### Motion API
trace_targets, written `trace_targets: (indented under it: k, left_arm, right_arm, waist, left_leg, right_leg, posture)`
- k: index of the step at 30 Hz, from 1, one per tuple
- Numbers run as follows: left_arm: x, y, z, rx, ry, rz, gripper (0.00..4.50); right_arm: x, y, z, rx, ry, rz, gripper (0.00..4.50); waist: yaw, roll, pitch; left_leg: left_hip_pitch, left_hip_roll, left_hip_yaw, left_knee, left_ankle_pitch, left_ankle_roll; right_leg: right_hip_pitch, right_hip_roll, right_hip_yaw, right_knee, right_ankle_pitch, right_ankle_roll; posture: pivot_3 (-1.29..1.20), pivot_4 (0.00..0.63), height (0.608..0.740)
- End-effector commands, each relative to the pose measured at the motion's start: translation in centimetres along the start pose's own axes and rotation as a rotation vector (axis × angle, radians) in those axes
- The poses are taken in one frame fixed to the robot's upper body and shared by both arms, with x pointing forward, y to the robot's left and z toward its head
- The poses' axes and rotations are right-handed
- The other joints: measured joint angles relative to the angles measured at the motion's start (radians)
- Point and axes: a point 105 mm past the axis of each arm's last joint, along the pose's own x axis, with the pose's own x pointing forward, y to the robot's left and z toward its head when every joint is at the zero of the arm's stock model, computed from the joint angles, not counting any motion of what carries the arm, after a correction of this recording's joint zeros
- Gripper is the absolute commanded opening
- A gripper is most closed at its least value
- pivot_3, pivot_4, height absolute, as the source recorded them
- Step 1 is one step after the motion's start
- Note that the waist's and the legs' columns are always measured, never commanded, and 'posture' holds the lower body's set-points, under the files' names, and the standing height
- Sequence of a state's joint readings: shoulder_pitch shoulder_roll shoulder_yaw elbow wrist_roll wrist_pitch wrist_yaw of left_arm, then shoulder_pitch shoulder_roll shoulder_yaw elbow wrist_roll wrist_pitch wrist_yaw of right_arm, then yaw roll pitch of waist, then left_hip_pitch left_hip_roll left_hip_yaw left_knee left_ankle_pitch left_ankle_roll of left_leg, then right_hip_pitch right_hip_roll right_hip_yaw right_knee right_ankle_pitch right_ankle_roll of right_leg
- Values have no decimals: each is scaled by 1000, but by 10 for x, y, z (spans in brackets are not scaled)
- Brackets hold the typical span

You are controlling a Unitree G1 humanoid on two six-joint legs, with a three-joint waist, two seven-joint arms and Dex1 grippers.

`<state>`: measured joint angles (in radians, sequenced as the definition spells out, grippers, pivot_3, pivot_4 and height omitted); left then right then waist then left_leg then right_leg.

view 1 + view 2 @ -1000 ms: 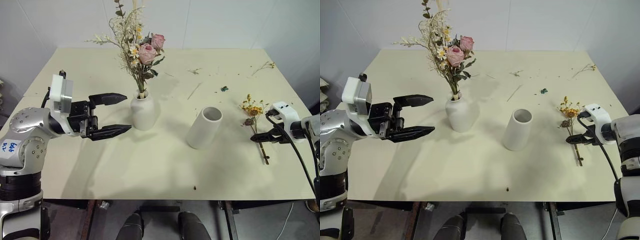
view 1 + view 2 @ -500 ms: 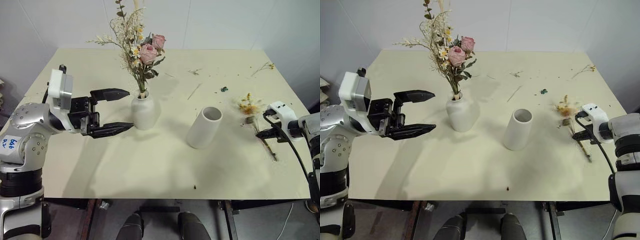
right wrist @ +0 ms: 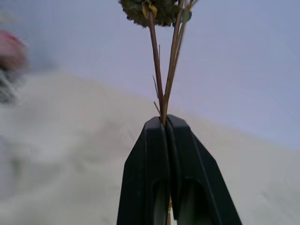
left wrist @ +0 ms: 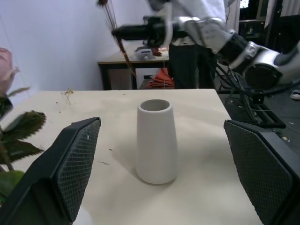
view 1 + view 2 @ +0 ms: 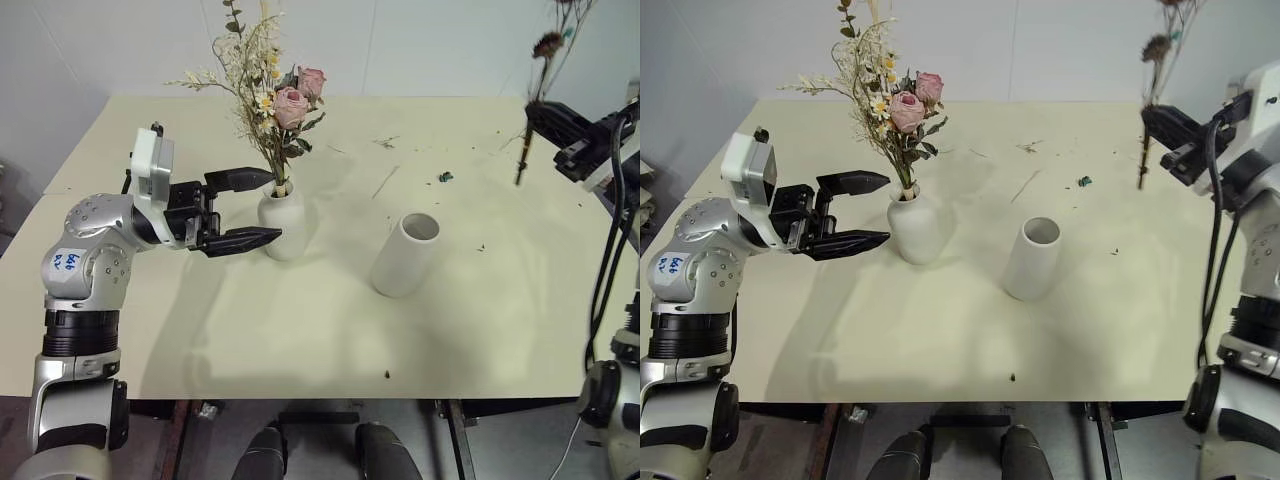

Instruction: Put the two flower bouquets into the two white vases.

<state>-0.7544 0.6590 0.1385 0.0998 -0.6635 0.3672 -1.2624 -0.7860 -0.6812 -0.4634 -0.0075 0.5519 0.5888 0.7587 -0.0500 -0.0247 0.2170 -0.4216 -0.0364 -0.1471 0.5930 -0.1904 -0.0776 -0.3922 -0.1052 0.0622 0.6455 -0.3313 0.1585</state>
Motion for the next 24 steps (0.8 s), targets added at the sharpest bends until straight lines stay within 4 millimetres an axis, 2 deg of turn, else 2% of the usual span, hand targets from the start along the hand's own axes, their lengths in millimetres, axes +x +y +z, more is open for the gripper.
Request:
trace_targets:
  k: [1, 3, 6, 8, 16, 22, 24]
  left_arm:
    - [4, 3, 4, 35, -15, -14, 4500]
    - [7, 4, 2, 34, -23, -16, 4500]
    - [10, 6, 2, 35, -37, -8, 4500]
    - [12, 8, 3, 39, -47, -2, 4500]
    - [13, 10, 7, 48, -49, 8, 4500]
    - [11, 10, 10, 55, -45, 23, 4500]
    - [10, 10, 10, 58, -43, 30, 4500]
  right_arm:
    - [-4, 37, 41, 48, -183, 102, 48]
    - [-4, 60, 33, 105, -179, 171, 48]
    - [-6, 75, 15, 121, -119, 209, 48]
    - [-7, 79, -3, 141, -86, 203, 48]
    - [-5, 79, -50, 172, -63, 150, 48]
    - [-10, 84, -63, 221, -58, 155, 48]
    - [-14, 88, -66, 243, -44, 174, 465]
  waist:
    - [3, 0, 0]
    - [7, 0, 0]
    - [12, 0, 0]
    - [16, 0, 0]
    - [19, 0, 0]
    - [19, 0, 0]
    - [19, 0, 0]
  left_leg:
    - [0, 0, 0, 0, 0, 0]
    - [0, 0, -1, 0, 0, 0]
    - [0, 1, -1, 0, 0, 0]
    - [0, 0, -1, 0, 0, 1]
    - [0, 1, -1, 1, 2, 1]
    - [0, 1, -1, 0, 2, 1]
    - [0, 1, -1, 0, 2, 1]
  right_leg:
    - [0, 0, 0, 0, 0, 0]
    - [0, 0, 0, 1, 0, 0]
    - [0, 1, 0, 0, 0, 0]
    - [0, 1, 0, 0, 1, -1]
    - [0, 2, 0, 1, 2, -2]
    - [0, 2, 0, 1, 2, -2]
    - [0, 2, 0, 1, 2, -2]
  posture:
    - [0, 150, 740]
    - [0, 150, 740]
    - [0, 150, 740]
    - [0, 150, 740]
    - [0, 150, 740]
    - [0, 150, 740]
    - [0, 150, 740]
